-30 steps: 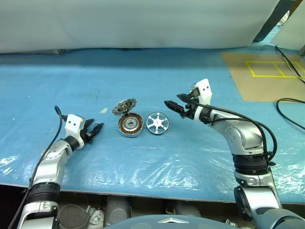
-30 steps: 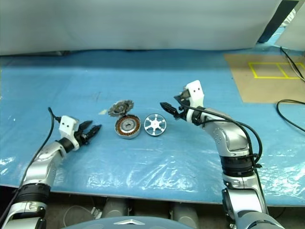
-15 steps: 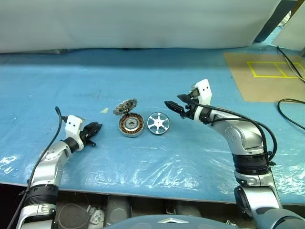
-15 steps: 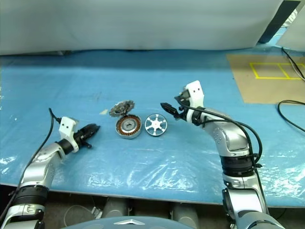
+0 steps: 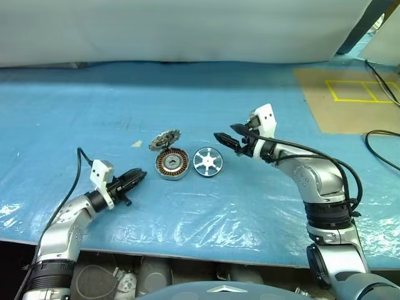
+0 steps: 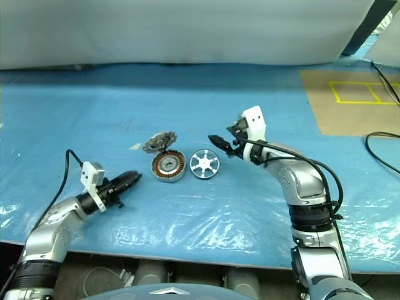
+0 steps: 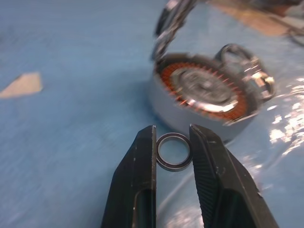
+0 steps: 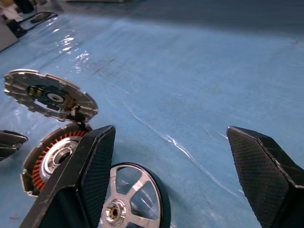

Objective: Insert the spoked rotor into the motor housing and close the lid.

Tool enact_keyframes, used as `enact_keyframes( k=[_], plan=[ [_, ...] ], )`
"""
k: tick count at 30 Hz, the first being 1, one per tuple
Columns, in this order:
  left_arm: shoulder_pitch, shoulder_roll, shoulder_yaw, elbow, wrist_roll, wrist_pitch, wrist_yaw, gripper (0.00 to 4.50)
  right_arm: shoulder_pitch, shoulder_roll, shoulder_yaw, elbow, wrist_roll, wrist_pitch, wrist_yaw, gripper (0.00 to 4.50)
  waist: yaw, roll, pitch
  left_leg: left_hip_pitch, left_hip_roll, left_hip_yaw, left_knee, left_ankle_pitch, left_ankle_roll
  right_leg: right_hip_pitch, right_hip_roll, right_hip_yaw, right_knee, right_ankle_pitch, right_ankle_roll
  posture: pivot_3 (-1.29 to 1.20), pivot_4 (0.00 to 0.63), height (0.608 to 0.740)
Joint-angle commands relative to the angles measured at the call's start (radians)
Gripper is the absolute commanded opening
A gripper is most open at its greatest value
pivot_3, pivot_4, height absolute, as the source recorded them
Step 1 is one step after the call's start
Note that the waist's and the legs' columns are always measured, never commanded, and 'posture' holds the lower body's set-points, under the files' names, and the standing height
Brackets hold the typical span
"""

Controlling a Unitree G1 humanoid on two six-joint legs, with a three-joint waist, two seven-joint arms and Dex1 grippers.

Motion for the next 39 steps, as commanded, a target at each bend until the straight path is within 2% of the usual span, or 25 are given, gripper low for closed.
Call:
enact_keyframes(
  k=[1, 5, 8, 11, 15, 18, 25, 39],
  plan=[
    [0.004, 0.040, -0.005, -0.076, -0.031, 0.021, -0.048, 0.67, -0.008, -0.019, -0.025, -0.044, 0.024, -0.015, 0.018, 3.92, -0.002, 0.000, 0.000, 0.000, 0.000, 0.000, 0.000, 0.000, 0.000, 0.000, 0.000, 0.000, 0.000, 0.000, 0.001, 0.00, 0.150, 0.740],
    [-0.022, 0.050, -0.041, -0.123, -0.037, 0.048, -0.063, 0.67, -0.006, -0.029, -0.021, -0.020, 0.014, -0.030, 0.019, 3.92, -0.003, 0.000, 0.000, 0.000, 0.000, 0.001, -0.001, 0.000, 0.000, 0.001, 0.000, 0.000, -0.005, 0.002, 0.002, 0.00, 0.150, 0.740],
    [-0.057, 0.035, -0.101, -0.119, 0.022, 0.013, -0.054, 0.67, -0.005, -0.028, -0.019, -0.010, 0.010, -0.034, 0.016, 3.92, -0.002, 0.000, 0.000, 0.000, -0.001, 0.001, -0.002, 0.000, 0.000, 0.001, 0.000, 0.000, -0.006, 0.002, 0.003, 0.00, 0.150, 0.740],
    [-0.117, -0.008, -0.151, -0.051, 0.103, -0.073, -0.020, 0.67, 0.001, -0.024, -0.019, -0.013, 0.009, -0.037, 0.011, 3.92, -0.002, 0.000, 0.000, 0.000, -0.001, 0.001, -0.003, 0.000, 0.000, 0.002, 0.000, 0.000, -0.006, 0.002, 0.003, 0.00, 0.150, 0.740],
    [-0.162, -0.075, -0.179, -0.003, 0.139, -0.120, 0.017, 0.67, 0.012, -0.026, -0.021, -0.024, 0.006, -0.034, 0.001, 3.92, -0.003, 0.000, 0.000, 0.000, -0.001, 0.001, -0.002, 0.000, 0.000, 0.002, 0.000, 0.000, -0.006, 0.003, 0.005, 0.00, 0.150, 0.740],
    [-0.196, -0.090, -0.201, 0.084, 0.214, -0.199, 0.045, 0.67, 0.019, -0.028, -0.021, -0.030, 0.006, -0.033, -0.007, 3.92, -0.004, 0.000, 0.000, 0.001, -0.001, 0.000, -0.002, 0.000, 0.000, 0.002, 0.001, 0.000, -0.006, 0.003, 0.005, 0.00, 0.150, 0.740],
    [-0.246, -0.086, -0.206, 0.225, 0.282, -0.298, 0.058, 0.67, 0.040, -0.034, -0.024, -0.041, 0.000, -0.033, -0.025, 3.92, -0.002, 0.000, 0.000, 0.000, -0.002, -0.001, -0.002, 0.000, 0.000, 0.003, 0.001, 0.000, -0.006, 0.004, 0.005, 0.00, 0.150, 0.740],
    [-0.248, -0.106, -0.250, 0.239, 0.295, -0.341, 0.027, 0.67, 0.062, -0.031, -0.012, -0.041, -0.011, -0.040, -0.044, 3.92, -0.001, 0.000, 0.000, 0.001, -0.001, -0.001, 0.000, 0.000, 0.000, 0.004, 0.001, 0.000, -0.005, 0.004, 0.005, 0.00, 0.150, 0.740]
  ],
)
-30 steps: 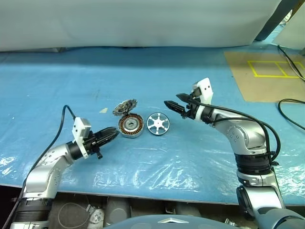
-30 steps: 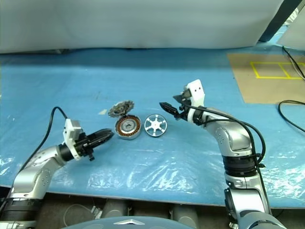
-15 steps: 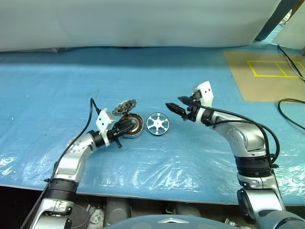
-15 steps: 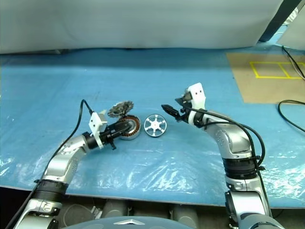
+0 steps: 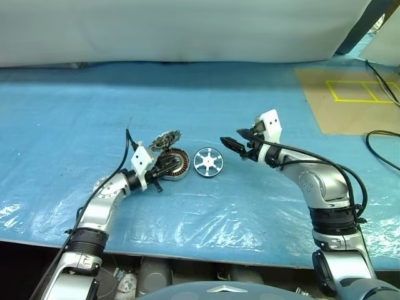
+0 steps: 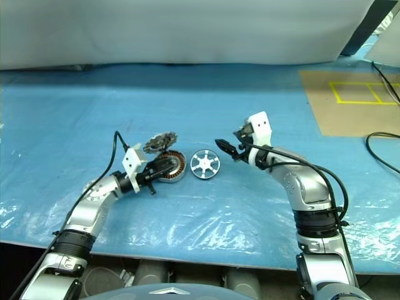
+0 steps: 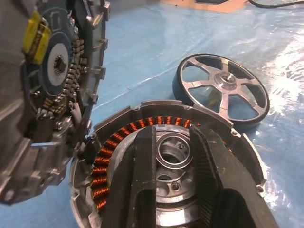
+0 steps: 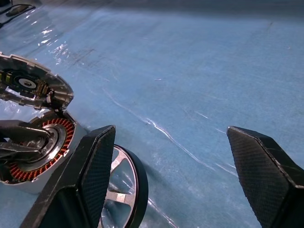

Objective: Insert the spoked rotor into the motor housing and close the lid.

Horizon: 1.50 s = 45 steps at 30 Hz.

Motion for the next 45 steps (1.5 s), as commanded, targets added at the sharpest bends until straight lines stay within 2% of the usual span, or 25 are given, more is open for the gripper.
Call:
enact_keyframes(
  k=[1, 13, 23, 40, 45],
  plan=[
    [0.011, 0.011, -0.012, -0.021, 0.007, -0.008, -0.012, 0.67, 0.008, -0.003, 0.000, -0.048, -0.003, -0.019, -0.001, 3.92, 0.000, 0.000, 0.000, 0.000, 0.000, 0.000, 0.000, 0.000, 0.000, 0.000, 0.000, 0.000, 0.000, 0.000, 0.000, 0.00, 0.150, 0.740],
    [-0.006, 0.031, 0.021, 0.033, 0.028, -0.037, 0.022, 0.67, 0.021, -0.001, 0.011, -0.056, -0.017, -0.019, -0.003, 3.92, 0.000, 0.000, 0.000, 0.002, 0.000, 0.000, 0.001, 0.000, 0.000, 0.002, 0.000, 0.000, 0.000, 0.000, 0.000, 0.00, 0.150, 0.740],
    [-0.001, 0.015, -0.019, 0.014, 0.029, -0.030, 0.003, 0.67, 0.024, 0.003, 0.014, -0.063, -0.019, -0.010, -0.012, 3.92, 0.002, 0.000, 0.000, 0.002, 0.000, 0.000, 0.001, 0.000, 0.000, 0.003, -0.001, 0.000, 0.000, 0.000, 0.000, 0.00, 0.150, 0.740],
    [-0.004, 0.027, -0.010, 0.062, 0.029, -0.018, 0.018, 0.67, 0.026, 0.000, 0.014, -0.051, -0.026, -0.014, -0.018, 3.92, 0.001, 0.001, -0.001, 0.006, 0.000, 0.000, 0.001, 0.000, 0.000, 0.006, -0.001, 0.000, -0.001, 0.000, 0.000, 0.00, 0.150, 0.740],
    [-0.002, 0.030, -0.017, 0.041, 0.028, -0.002, 0.011, 2.39, 0.025, 0.004, 0.014, -0.045, -0.032, -0.015, -0.022, 3.92, 0.001, 0.001, -0.001, 0.007, 0.000, 0.000, 0.000, 0.000, 0.000, 0.007, -0.001, 0.000, -0.001, -0.001, -0.001, 0.00, 0.150, 0.740]
  ],
)
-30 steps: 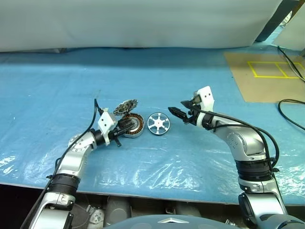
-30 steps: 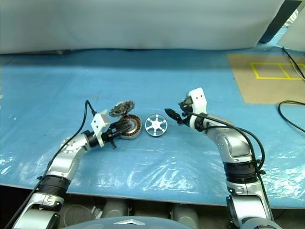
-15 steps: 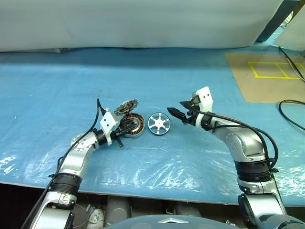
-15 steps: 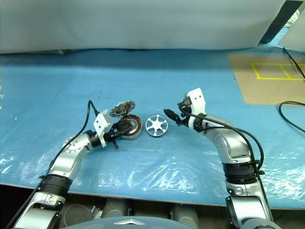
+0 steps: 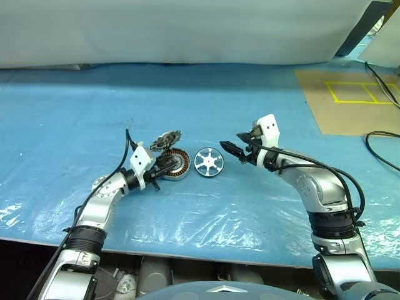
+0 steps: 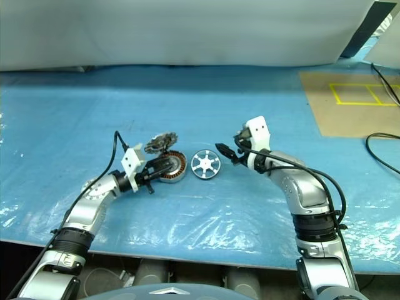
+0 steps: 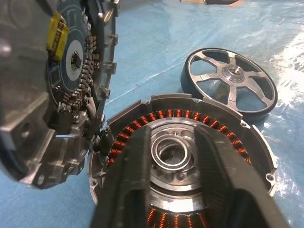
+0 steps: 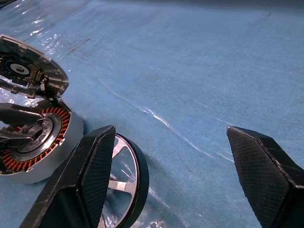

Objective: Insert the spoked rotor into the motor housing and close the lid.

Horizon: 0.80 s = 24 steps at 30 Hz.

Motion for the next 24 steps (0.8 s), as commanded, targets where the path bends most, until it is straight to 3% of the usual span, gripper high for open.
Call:
enact_keyframes(
  k=[1, 10, 18, 24],
  plan=[
    [0.017, 0.008, -0.013, -0.005, 0.011, 0.018, -0.006, 2.69, -0.003, -0.001, -0.008, -0.029, 0.000, -0.015, -0.003, 3.92, 0.000, 0.000, 0.000, 0.000, 0.000, 0.000, 0.000, 0.000, 0.000, 0.000, 0.000, 0.000, 0.000, 0.000, 0.000, 0.00, 0.150, 0.740],
    [0.024, 0.009, 0.025, -0.046, -0.047, 0.033, -0.026, 2.69, 0.006, 0.001, -0.005, -0.032, -0.001, -0.014, 0.002, 3.92, -0.001, 0.000, 0.000, 0.000, 0.000, 0.000, -0.002, 0.000, 0.000, -0.001, 0.000, 0.000, -0.001, 0.000, 0.001, 0.00, 0.150, 0.740],
    [0.091, 0.053, 0.099, -0.284, -0.236, 0.200, -0.069, 2.69, -0.020, -0.002, -0.014, -0.057, 0.064, 0.000, 0.074, 3.92, -0.001, 0.000, 0.000, -0.007, 0.000, 0.000, -0.002, 0.000, 0.000, -0.007, 0.000, 0.000, -0.001, 0.001, 0.001, 0.00, 0.150, 0.740],
    [0.101, 0.077, 0.094, -0.274, -0.196, 0.210, -0.048, 2.69, -0.032, -0.005, 0.004, -0.002, 0.026, -0.029, 0.069, 3.92, -0.002, 0.000, 0.000, -0.006, 0.000, 0.000, -0.002, 0.000, 0.000, -0.007, 0.000, 0.000, -0.001, 0.001, 0.001, 0.00, 0.150, 0.740]
  ],
)
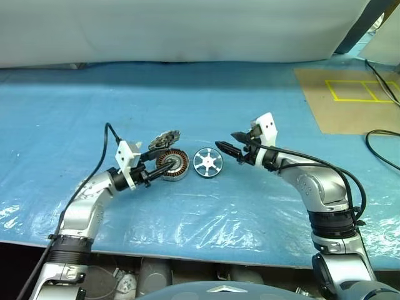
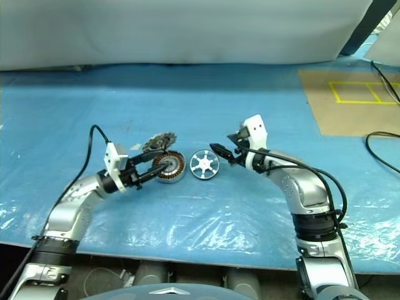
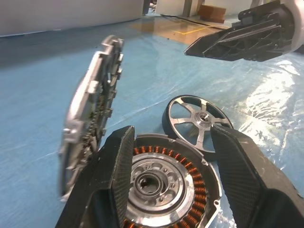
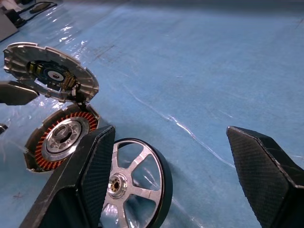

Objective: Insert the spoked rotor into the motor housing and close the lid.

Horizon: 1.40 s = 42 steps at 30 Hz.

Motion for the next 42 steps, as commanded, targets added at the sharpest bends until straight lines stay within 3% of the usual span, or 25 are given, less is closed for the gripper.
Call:
enact_keyframes(
  k=[1, 6, 15, 28, 42],
  plan=[
    [0.006, 0.000, -0.001, -0.007, 0.015, 0.006, 0.016, 2.69, -0.018, 0.004, 0.007, 0.000, -0.010, -0.027, -0.002, 3.92, 0.000, 0.000, 0.000, 0.000, 0.000, 0.000, 0.000, 0.000, 0.000, 0.000, 0.000, 0.000, 0.000, 0.000, 0.000, 0.00, 0.150, 0.740],
    [-0.002, -0.020, -0.040, 0.019, 0.058, 0.018, 0.034, 2.69, -0.011, 0.011, 0.017, 0.002, -0.024, -0.032, -0.009, 3.92, 0.000, 0.000, 0.000, 0.000, 0.000, 0.000, 0.000, 0.000, 0.000, 0.000, 0.000, 0.000, 0.000, 0.000, 0.000, 0.00, 0.150, 0.740],
    [-0.096, -0.054, -0.038, 0.229, 0.162, -0.118, 0.084, 2.69, 0.010, 0.005, 0.015, -0.013, -0.037, -0.026, -0.017, 3.92, 0.000, 0.000, 0.000, 0.000, 0.000, 0.000, 0.001, 0.000, 0.000, 0.001, 0.000, 0.000, 0.000, 0.000, 0.000, 0.00, 0.150, 0.740],
    [-0.028, -0.043, -0.105, 0.086, 0.084, 0.067, -0.024, 2.69, 0.035, 0.003, 0.016, -0.021, -0.054, -0.027, -0.030, 3.92, 0.001, 0.000, 0.000, 0.001, 0.000, 0.000, 0.000, 0.000, 0.000, 0.001, 0.000, 0.000, 0.000, 0.000, 0.000, 0.00, 0.150, 0.740],
    [-0.043, -0.040, -0.059, 0.090, 0.085, 0.047, 0.008, 2.69, 0.039, 0.012, 0.035, -0.023, -0.071, -0.028, -0.032, 3.92, 0.001, 0.000, 0.000, 0.003, 0.000, 0.000, 0.001, 0.000, 0.000, 0.003, 0.000, 0.000, 0.000, 0.000, 0.000, 0.00, 0.150, 0.740]
  ],
)
